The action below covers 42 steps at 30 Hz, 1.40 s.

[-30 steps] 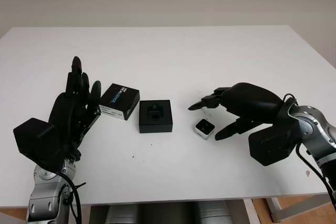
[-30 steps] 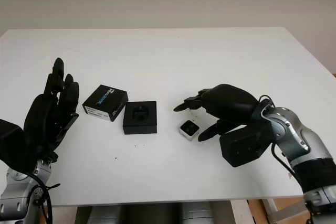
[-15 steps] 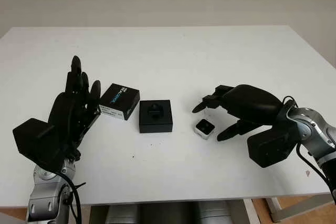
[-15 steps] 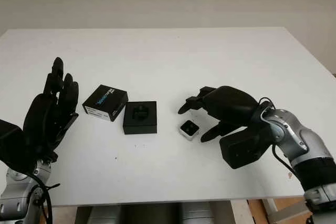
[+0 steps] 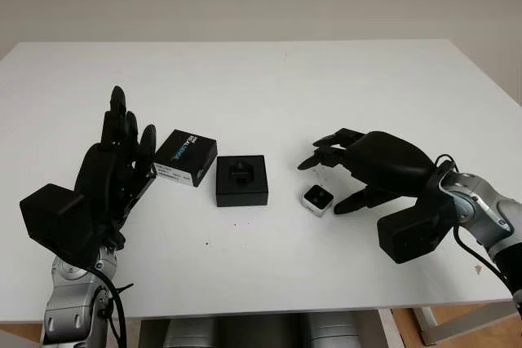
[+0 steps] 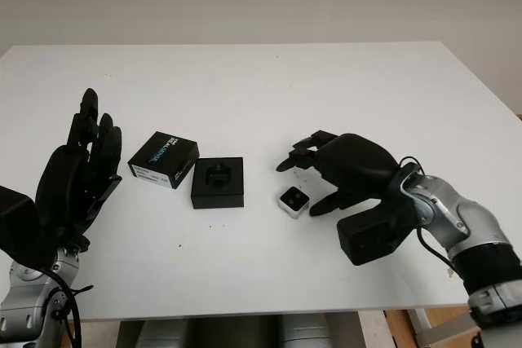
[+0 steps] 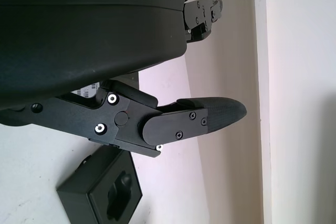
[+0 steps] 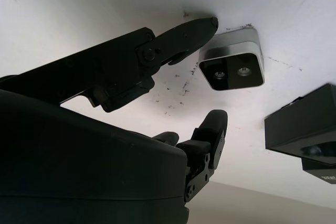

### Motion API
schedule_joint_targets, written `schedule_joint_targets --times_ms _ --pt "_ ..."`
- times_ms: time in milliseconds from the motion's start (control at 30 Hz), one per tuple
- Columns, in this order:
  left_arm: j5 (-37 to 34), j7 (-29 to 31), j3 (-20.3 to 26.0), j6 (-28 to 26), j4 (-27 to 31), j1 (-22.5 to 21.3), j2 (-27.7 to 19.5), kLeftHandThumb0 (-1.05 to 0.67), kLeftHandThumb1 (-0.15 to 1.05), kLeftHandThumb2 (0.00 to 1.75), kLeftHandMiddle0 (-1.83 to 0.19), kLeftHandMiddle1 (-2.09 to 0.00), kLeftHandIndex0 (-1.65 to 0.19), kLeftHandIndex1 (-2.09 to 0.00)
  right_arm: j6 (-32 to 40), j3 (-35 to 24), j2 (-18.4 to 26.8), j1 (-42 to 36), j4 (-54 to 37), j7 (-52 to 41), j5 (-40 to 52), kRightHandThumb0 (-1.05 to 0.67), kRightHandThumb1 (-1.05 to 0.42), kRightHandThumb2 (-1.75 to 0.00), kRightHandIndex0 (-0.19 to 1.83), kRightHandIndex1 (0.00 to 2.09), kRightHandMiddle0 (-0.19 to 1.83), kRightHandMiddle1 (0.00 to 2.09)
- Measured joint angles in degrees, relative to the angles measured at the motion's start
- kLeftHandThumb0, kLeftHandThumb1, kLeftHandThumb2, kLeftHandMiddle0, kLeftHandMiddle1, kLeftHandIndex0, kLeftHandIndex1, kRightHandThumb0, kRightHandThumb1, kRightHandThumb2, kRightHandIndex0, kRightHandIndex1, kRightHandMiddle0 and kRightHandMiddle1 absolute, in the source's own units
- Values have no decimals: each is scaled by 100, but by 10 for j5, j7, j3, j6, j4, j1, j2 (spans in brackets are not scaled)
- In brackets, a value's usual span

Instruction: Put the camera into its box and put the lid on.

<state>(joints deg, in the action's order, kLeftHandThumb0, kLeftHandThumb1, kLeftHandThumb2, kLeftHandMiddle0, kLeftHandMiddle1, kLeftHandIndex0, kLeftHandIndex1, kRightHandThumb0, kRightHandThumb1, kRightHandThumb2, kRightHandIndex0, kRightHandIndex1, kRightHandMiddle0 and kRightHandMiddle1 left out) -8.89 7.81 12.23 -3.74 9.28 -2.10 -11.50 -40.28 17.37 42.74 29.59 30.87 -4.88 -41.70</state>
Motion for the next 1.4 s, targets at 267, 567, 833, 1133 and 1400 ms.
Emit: schedule_joint_targets --times_ms 267,567,833,1133,1400 --pt "3 -2 0 -1 0 0 0 -61 105 54 19 -1 19 -1 -2 4 0 4 13 4 0 -56 -90 -6 17 19 31 64" --pt "4 -1 0 0 0 0 0 -62 105 55 19 0 19 0 -12 3 -1 5 23 -16 26 -56 -89 -5 20 16 33 68" --pt "4 -1 0 2 0 1 0 -62 105 54 19 0 19 0 -12 2 -1 4 23 -40 64 -57 -89 -5 22 13 33 73" --pt "6 -3 0 1 0 3 1 -62 105 55 19 0 19 0 -10 2 -6 2 24 -55 86 -56 -89 -5 24 11 33 77" --pt "7 -4 -1 1 1 7 1 -62 105 56 19 0 19 0 -7 2 -9 2 32 -54 83 -56 -89 -5 25 10 32 83"
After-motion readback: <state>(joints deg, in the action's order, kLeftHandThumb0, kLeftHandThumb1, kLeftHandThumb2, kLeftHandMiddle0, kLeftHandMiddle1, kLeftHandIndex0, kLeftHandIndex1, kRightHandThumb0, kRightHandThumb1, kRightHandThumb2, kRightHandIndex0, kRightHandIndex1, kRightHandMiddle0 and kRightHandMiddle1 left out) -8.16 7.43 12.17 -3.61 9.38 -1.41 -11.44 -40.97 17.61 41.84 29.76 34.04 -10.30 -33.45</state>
